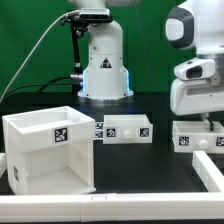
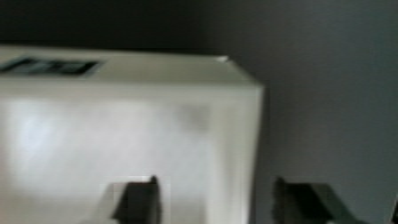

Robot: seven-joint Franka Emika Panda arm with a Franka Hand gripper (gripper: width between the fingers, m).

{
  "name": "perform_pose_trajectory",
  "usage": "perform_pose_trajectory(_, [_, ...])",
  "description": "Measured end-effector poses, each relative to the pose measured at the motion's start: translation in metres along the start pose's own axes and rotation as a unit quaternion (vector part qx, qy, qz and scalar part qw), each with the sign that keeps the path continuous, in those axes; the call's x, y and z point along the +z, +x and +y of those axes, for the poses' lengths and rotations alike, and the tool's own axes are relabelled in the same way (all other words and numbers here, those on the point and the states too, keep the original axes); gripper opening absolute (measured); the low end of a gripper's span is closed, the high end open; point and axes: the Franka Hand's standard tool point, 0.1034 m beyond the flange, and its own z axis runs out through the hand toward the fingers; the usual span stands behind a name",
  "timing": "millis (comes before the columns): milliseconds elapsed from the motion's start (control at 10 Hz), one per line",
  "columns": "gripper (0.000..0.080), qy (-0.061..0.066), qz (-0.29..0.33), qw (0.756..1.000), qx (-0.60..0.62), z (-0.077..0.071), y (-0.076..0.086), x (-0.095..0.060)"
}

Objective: Assemble drawer

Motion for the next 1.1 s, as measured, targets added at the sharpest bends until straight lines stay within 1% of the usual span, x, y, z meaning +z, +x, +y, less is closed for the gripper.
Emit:
perform_pose_trajectory(100, [0.0445,0.0,-0.001,1.0,-0.01,0.013,0.013,-0.025])
perform_pose_trajectory(200, [0.0607,0.004,-0.003,1.0,-0.017,0.03,0.027,-0.051])
perform_pose_trajectory(300, [0.0607,0.013,0.0,1.0,-0.005,0.045,0.041,-0.065])
perform_pose_trajectory(400, [0.0637,0.013,0.005,1.0,0.004,0.043,0.039,-0.06])
perform_pose_trajectory(500, [0.0646,0.013,0.001,1.0,0.0,0.04,0.037,-0.058])
perform_pose_trajectory(700, [0.0649,0.012,0.002,1.0,0.001,0.041,0.037,-0.058])
perform_pose_trajectory(800, [0.0649,0.012,0.003,1.0,0.0,0.047,0.039,-0.059])
perform_pose_trajectory(900, [0.0649,0.017,-0.017,0.999,-0.031,0.069,0.045,-0.069])
perform_pose_trajectory(1000, [0.0649,0.026,-0.031,0.999,-0.027,0.094,0.066,-0.094])
perform_pose_trajectory(1100, [0.0649,0.032,-0.035,0.999,-0.02,0.105,0.085,-0.112])
